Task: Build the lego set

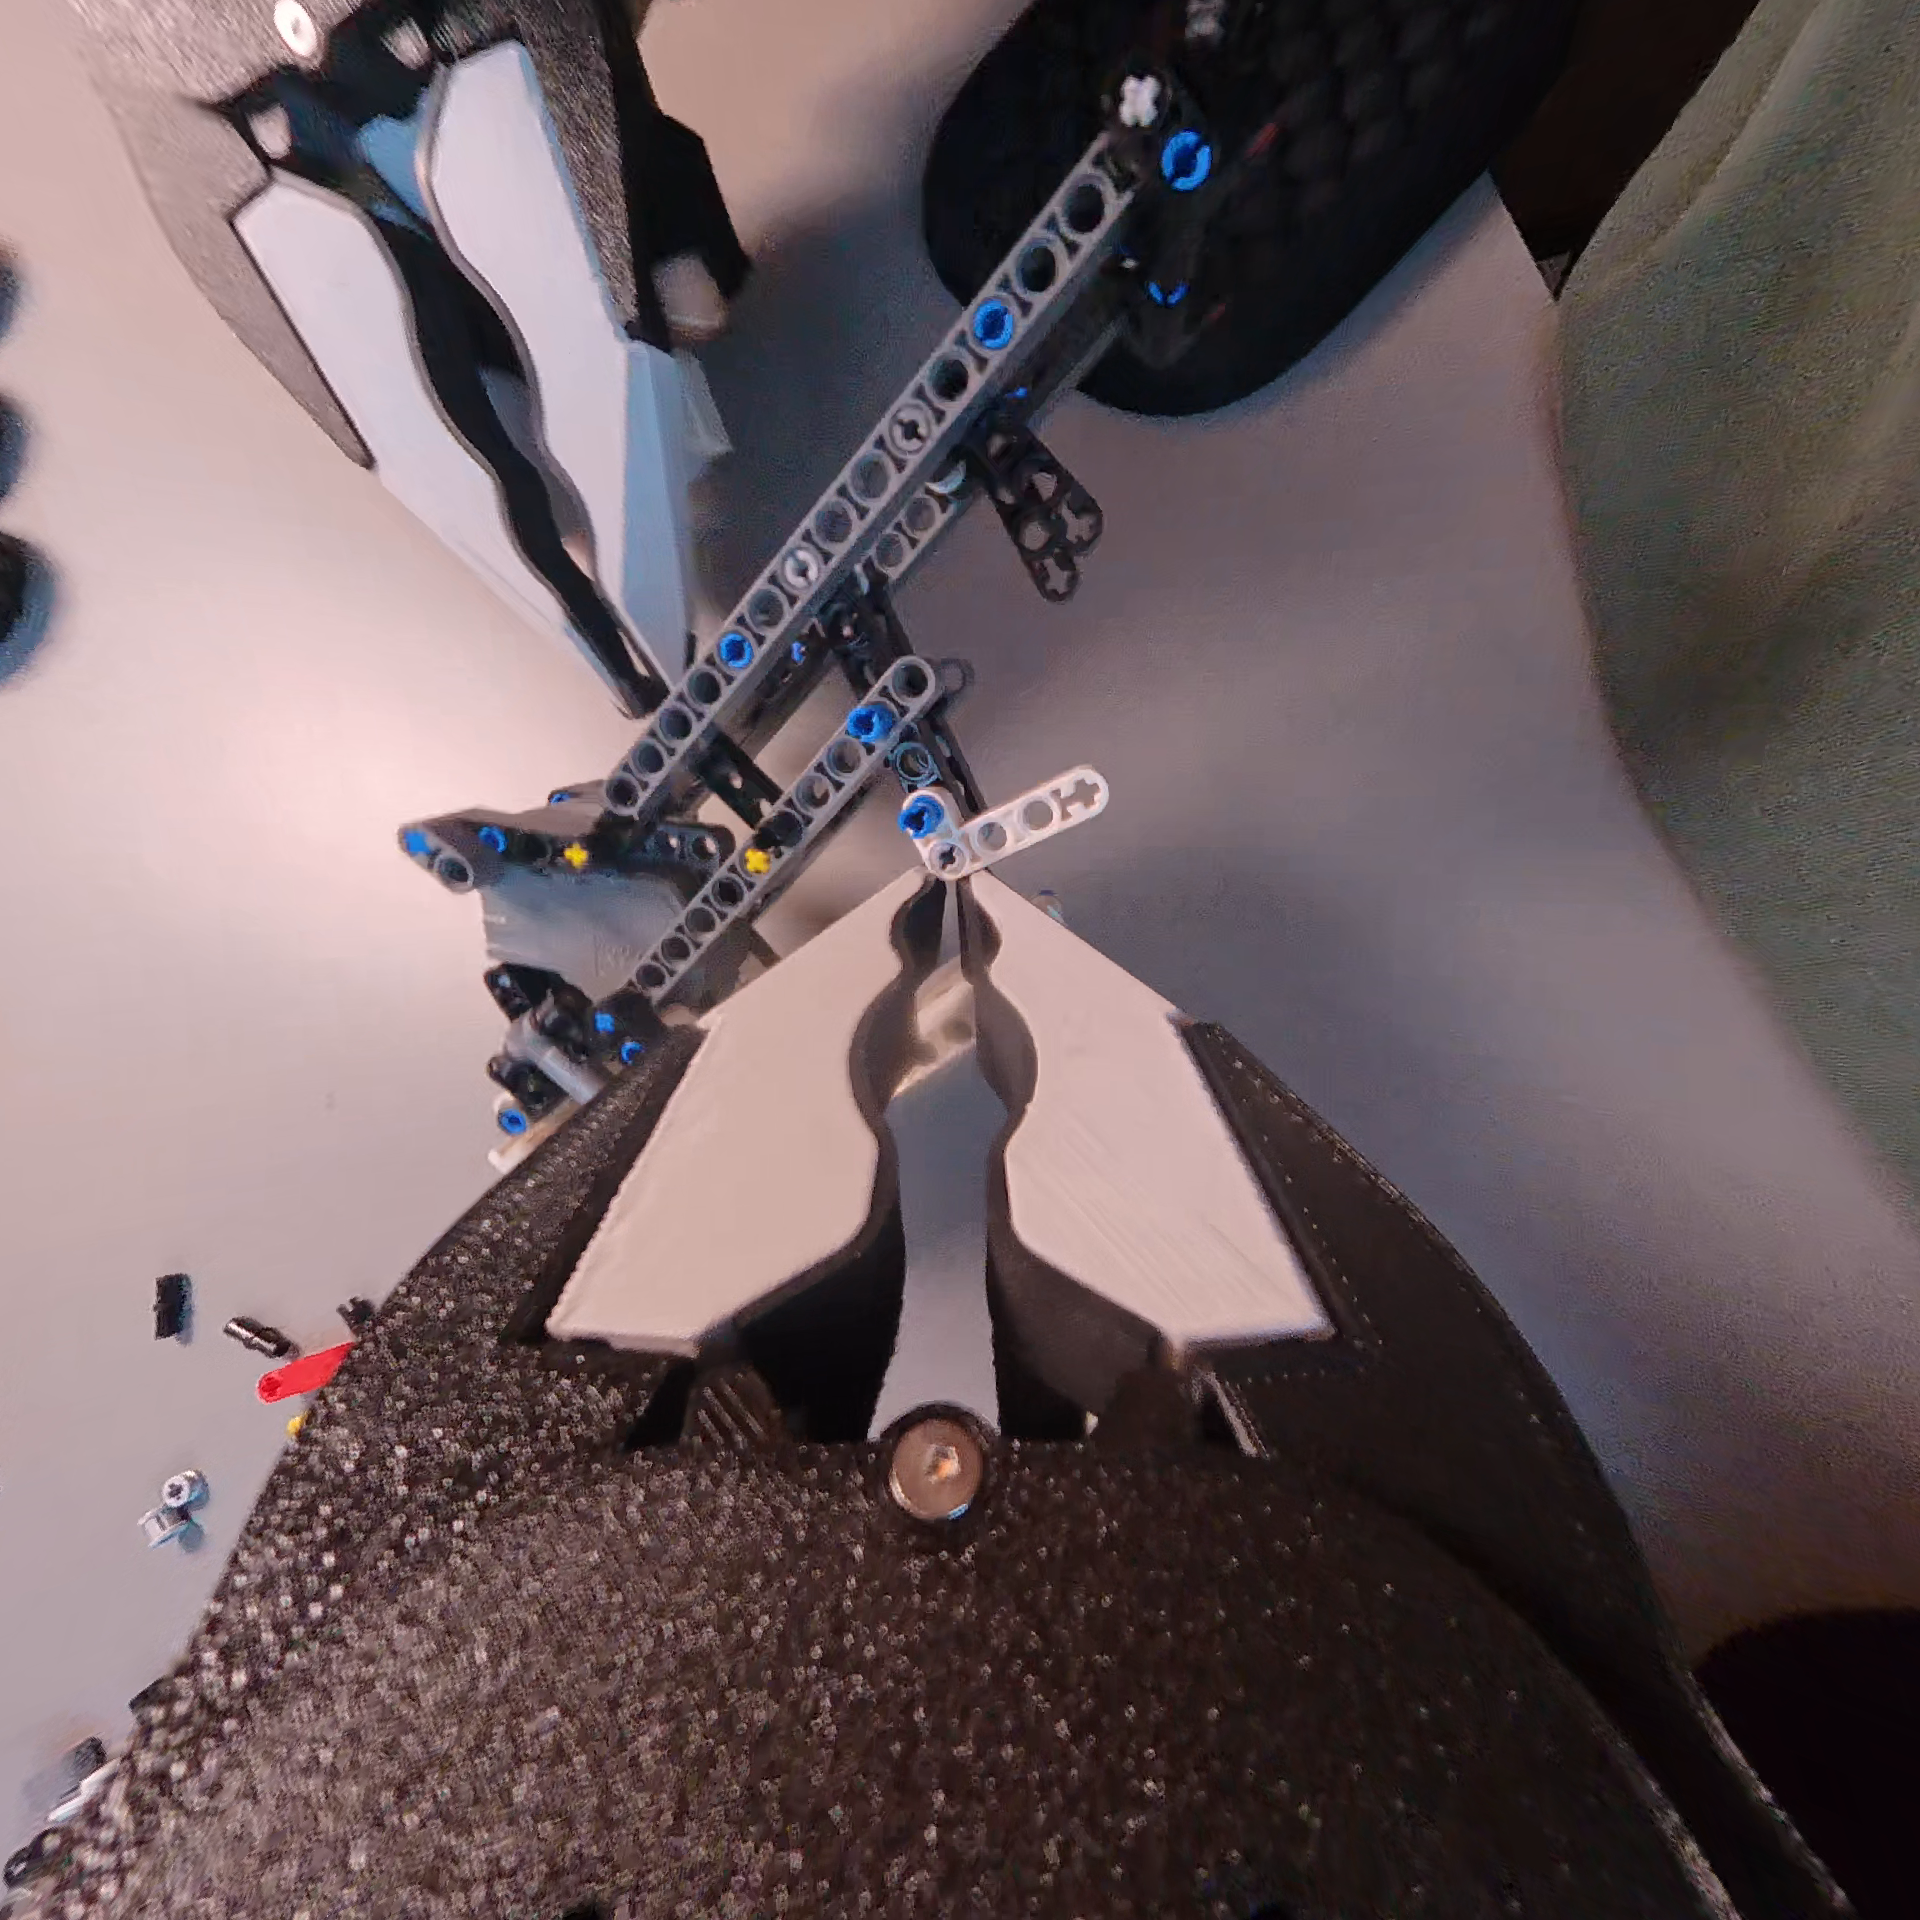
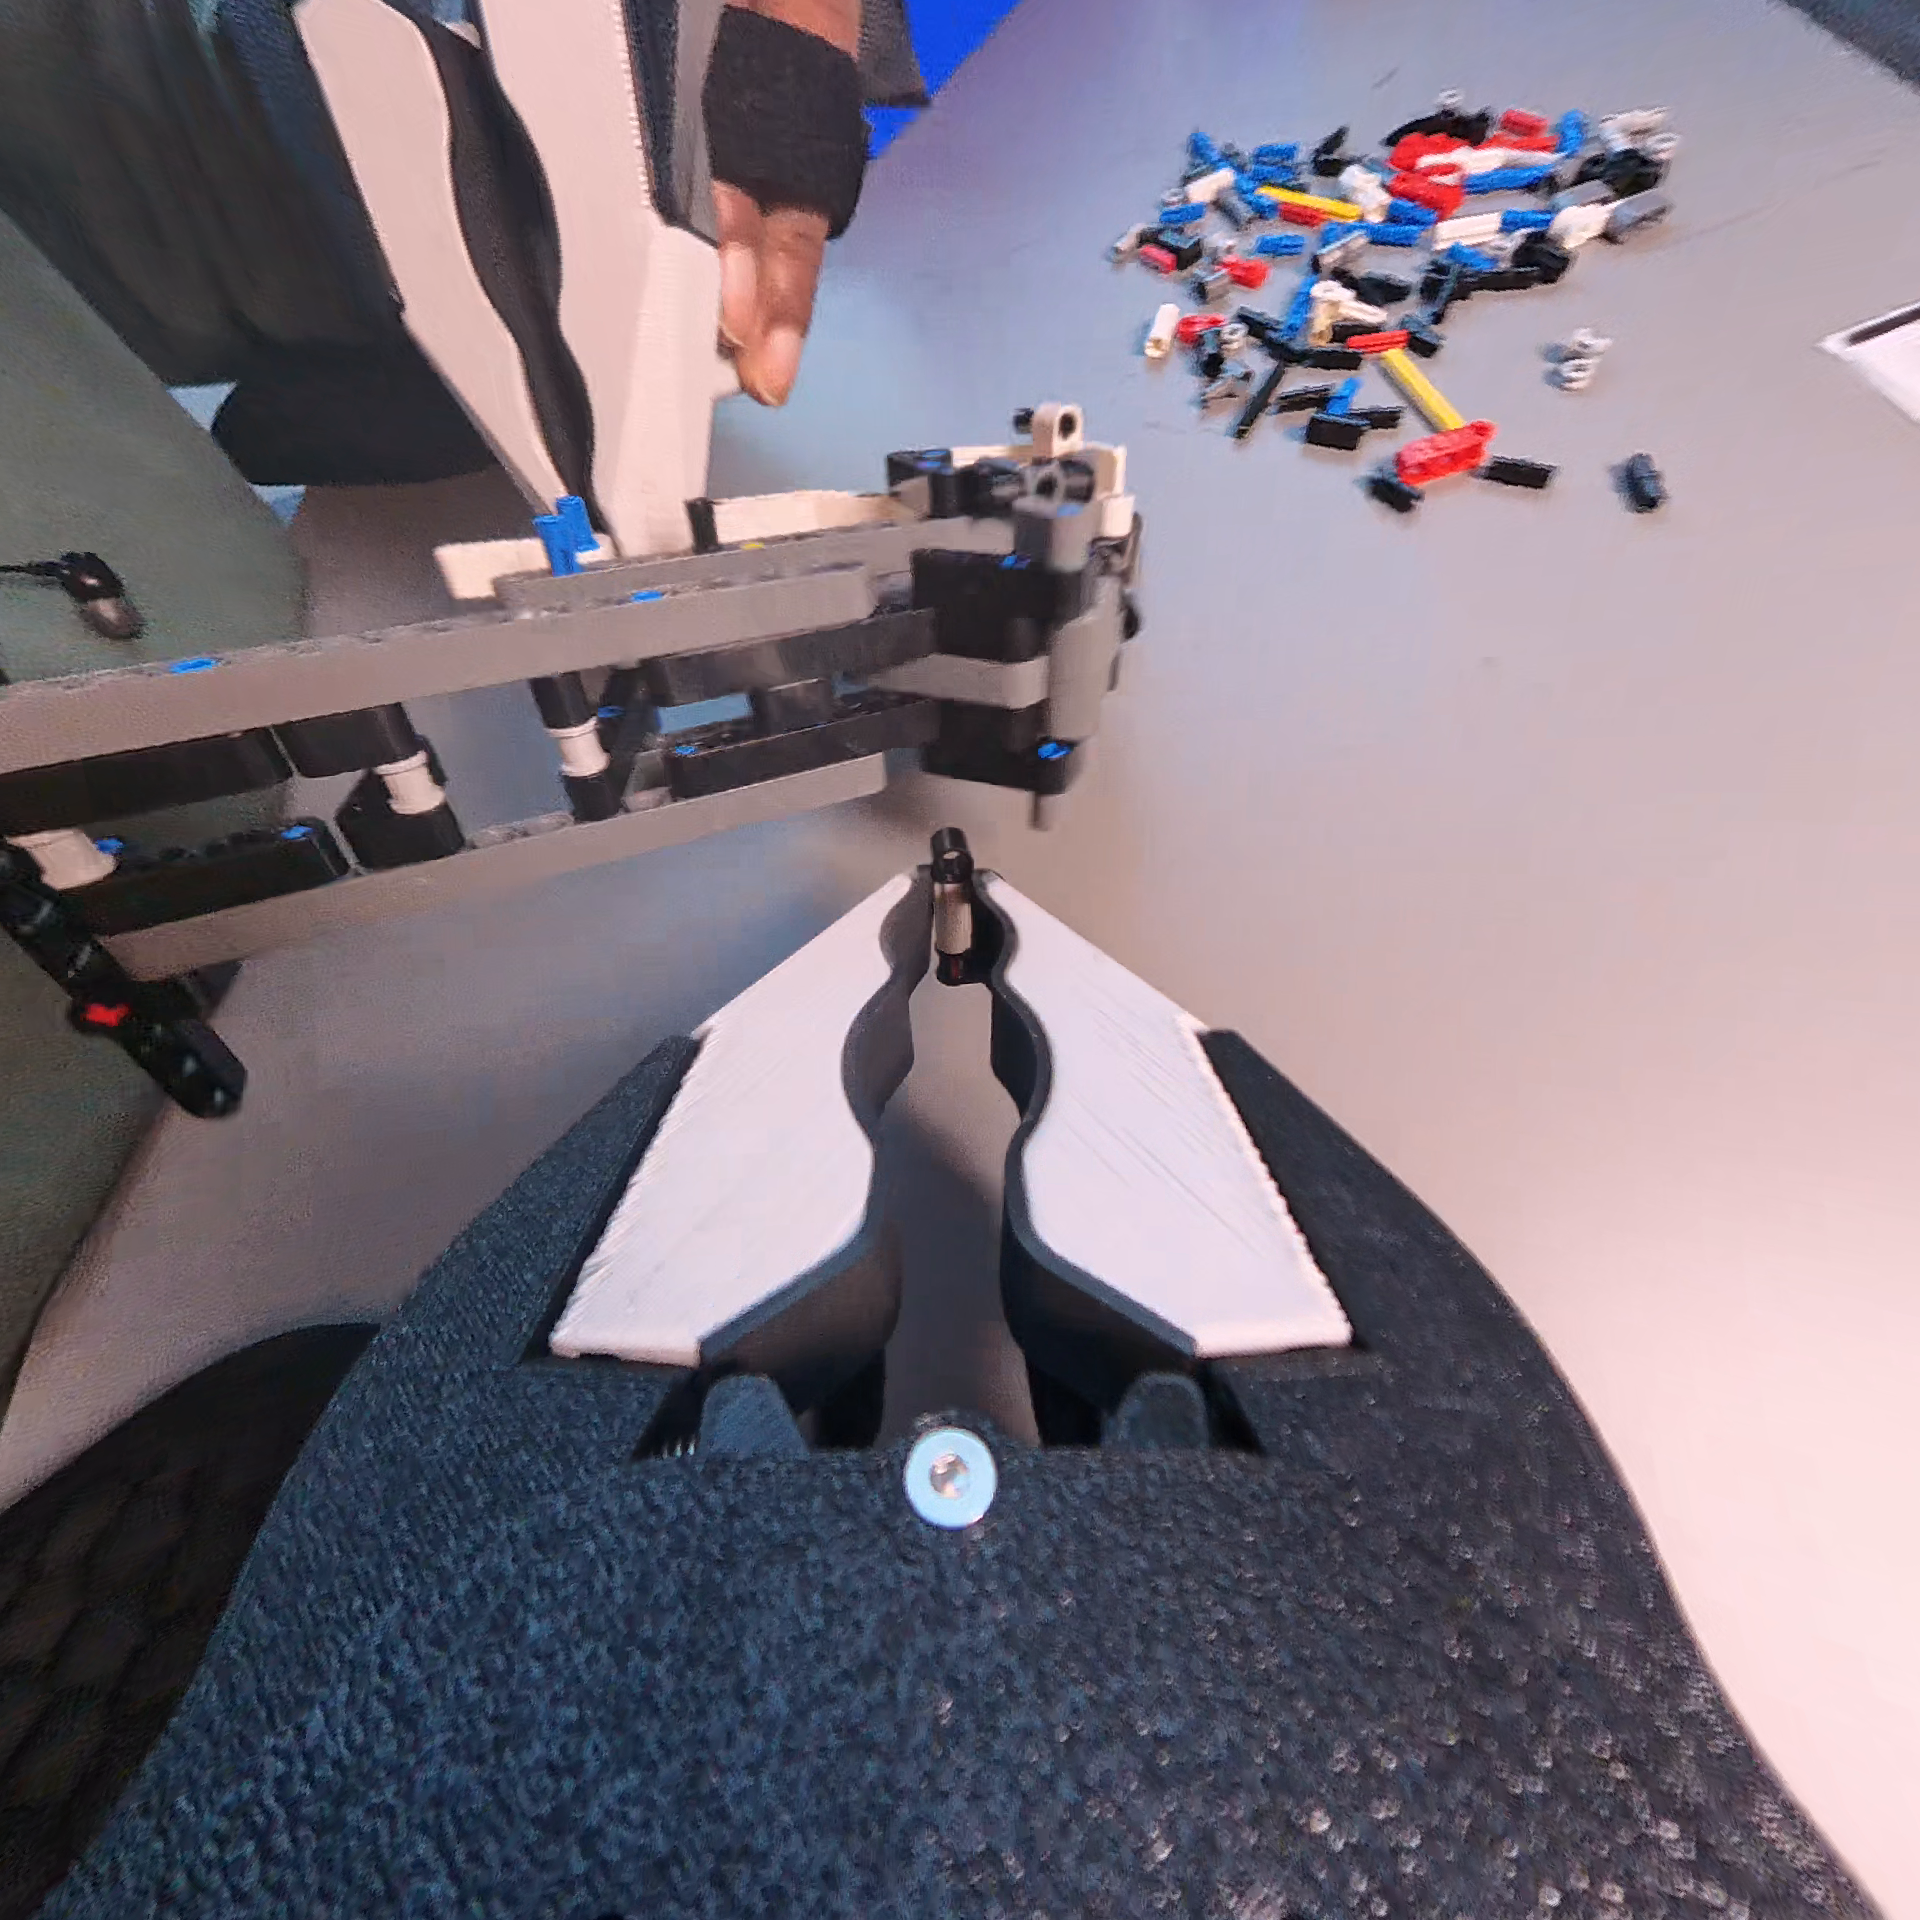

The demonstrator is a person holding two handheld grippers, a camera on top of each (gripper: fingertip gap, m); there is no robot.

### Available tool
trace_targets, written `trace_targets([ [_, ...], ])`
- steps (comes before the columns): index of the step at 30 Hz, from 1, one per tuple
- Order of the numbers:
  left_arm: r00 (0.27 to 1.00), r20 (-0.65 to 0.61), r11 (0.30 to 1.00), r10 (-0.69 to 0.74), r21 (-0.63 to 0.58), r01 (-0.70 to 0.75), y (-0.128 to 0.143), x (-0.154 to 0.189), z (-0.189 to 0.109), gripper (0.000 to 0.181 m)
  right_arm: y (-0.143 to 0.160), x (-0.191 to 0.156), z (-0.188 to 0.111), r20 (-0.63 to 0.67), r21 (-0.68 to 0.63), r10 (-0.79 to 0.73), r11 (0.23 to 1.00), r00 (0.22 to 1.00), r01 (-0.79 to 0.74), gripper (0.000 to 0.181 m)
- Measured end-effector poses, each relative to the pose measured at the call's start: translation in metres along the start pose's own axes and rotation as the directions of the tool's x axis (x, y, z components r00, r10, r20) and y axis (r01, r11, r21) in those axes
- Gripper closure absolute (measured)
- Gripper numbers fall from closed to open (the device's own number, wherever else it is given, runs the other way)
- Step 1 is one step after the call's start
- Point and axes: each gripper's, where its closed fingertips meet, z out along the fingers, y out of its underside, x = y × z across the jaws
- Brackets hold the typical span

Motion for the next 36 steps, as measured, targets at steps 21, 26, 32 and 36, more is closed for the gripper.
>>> trace_targets([
  [21, 0.974, -0.131, 0.981, 0.183, -0.031, -0.189, -0.017, -0.007, 0.016, 0.146, -0.024, -0.066, -0.037, -0.137, -0.080, -0.244, 0.969, 0.960, 0.235, 0.175],
  [26, 0.974, -0.055, 0.975, 0.221, 0.029, -0.220, -0.033, -0.015, 0.023, 0.149, -0.019, -0.067, -0.031, -0.122, -0.176, -0.294, 0.946, 0.948, 0.271, 0.175],
  [32, 0.957, -0.046, 0.958, 0.288, 0.009, -0.288, -0.036, -0.026, 0.032, 0.142, -0.021, -0.067, -0.037, -0.090, -0.176, -0.270, 0.952, 0.959, 0.252, 0.175],
  [36, 0.930, -0.145, 0.931, 0.336, -0.095, -0.351, -0.027, -0.029, 0.047, 0.149, -0.031, -0.072, -0.047, -0.098, -0.134, -0.251, 0.962, 0.963, 0.237, 0.175],
])
